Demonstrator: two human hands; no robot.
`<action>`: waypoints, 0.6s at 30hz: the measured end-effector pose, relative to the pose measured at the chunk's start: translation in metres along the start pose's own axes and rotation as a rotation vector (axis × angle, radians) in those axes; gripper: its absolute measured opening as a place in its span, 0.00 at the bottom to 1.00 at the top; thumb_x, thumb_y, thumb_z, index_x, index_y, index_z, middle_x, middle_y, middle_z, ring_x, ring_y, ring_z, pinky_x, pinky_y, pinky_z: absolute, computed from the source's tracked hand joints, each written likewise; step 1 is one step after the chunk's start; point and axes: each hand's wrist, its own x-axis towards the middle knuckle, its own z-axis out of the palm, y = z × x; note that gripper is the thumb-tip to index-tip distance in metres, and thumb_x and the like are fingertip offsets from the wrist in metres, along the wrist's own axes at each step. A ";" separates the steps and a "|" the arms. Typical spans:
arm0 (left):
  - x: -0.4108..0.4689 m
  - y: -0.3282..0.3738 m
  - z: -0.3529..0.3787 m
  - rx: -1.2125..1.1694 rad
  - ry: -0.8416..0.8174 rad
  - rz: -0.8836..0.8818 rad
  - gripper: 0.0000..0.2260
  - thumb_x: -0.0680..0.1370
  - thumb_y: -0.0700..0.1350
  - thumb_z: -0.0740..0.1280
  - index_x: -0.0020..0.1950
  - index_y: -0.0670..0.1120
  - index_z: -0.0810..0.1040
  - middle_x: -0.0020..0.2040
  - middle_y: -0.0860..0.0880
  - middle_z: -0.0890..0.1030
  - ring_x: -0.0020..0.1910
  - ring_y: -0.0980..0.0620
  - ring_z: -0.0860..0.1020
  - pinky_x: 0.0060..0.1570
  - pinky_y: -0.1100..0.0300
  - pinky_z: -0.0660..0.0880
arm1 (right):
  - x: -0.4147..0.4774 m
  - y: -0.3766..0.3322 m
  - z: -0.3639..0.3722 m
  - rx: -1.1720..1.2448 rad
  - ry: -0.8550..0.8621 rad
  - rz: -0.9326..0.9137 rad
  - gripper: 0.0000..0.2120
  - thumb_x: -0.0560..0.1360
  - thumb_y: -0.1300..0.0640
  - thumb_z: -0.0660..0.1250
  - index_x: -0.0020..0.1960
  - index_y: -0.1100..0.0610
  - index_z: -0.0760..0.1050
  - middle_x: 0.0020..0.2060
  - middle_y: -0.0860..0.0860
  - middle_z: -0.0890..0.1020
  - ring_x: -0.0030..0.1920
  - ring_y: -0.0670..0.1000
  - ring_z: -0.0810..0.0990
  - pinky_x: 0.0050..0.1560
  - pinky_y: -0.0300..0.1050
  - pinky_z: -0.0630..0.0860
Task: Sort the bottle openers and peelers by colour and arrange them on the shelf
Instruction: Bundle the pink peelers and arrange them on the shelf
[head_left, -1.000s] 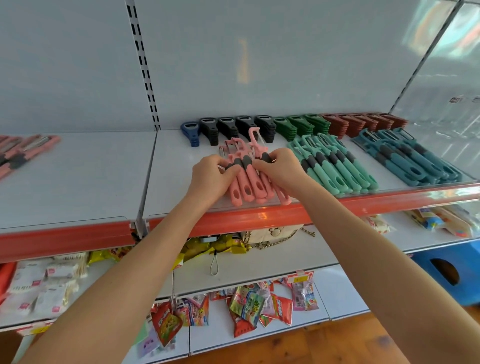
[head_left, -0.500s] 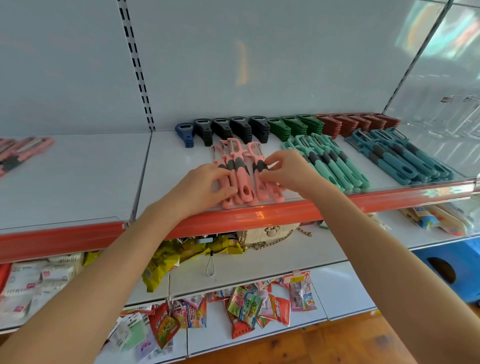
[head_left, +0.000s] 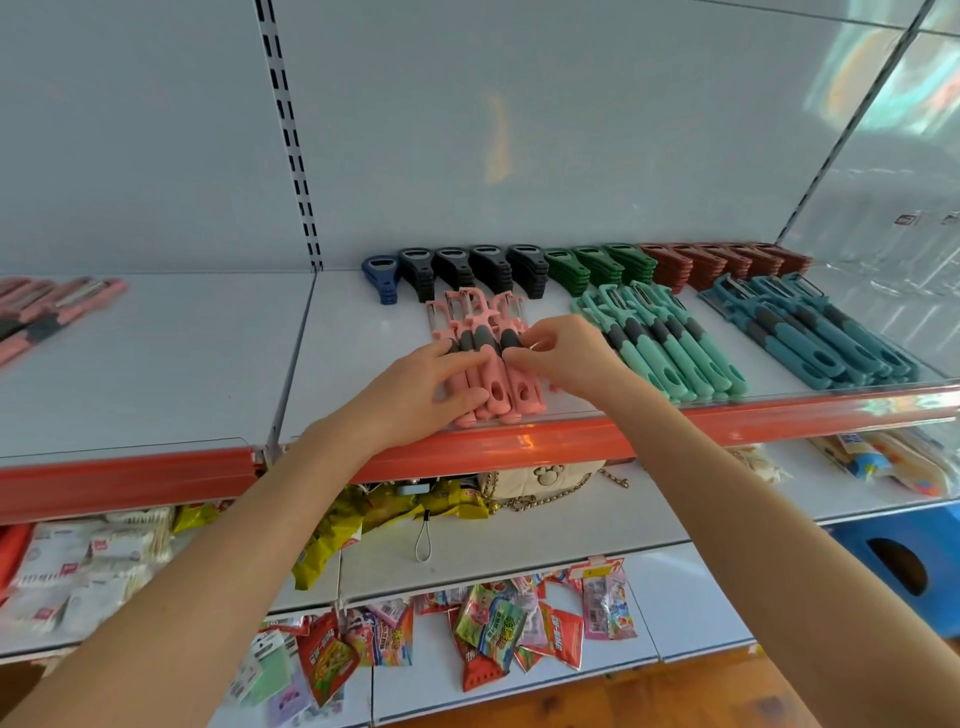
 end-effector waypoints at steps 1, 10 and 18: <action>0.000 -0.001 0.000 -0.004 0.001 0.000 0.22 0.78 0.52 0.60 0.72 0.56 0.62 0.70 0.44 0.65 0.68 0.49 0.63 0.53 0.66 0.60 | 0.000 0.001 0.000 -0.008 0.002 -0.007 0.19 0.74 0.52 0.67 0.53 0.68 0.77 0.49 0.65 0.80 0.49 0.64 0.79 0.50 0.57 0.76; 0.001 -0.005 0.000 -0.023 -0.009 0.015 0.23 0.77 0.53 0.62 0.72 0.56 0.62 0.73 0.45 0.63 0.72 0.50 0.60 0.64 0.60 0.60 | -0.002 0.010 0.002 -0.092 -0.013 -0.140 0.15 0.75 0.52 0.65 0.52 0.64 0.79 0.49 0.59 0.82 0.52 0.58 0.78 0.53 0.54 0.73; 0.002 -0.007 0.002 -0.030 0.026 0.069 0.23 0.77 0.52 0.63 0.71 0.53 0.65 0.71 0.51 0.66 0.70 0.54 0.63 0.62 0.64 0.59 | 0.002 0.014 -0.001 -0.146 -0.026 -0.173 0.14 0.75 0.51 0.65 0.52 0.61 0.79 0.48 0.55 0.82 0.49 0.51 0.78 0.48 0.44 0.70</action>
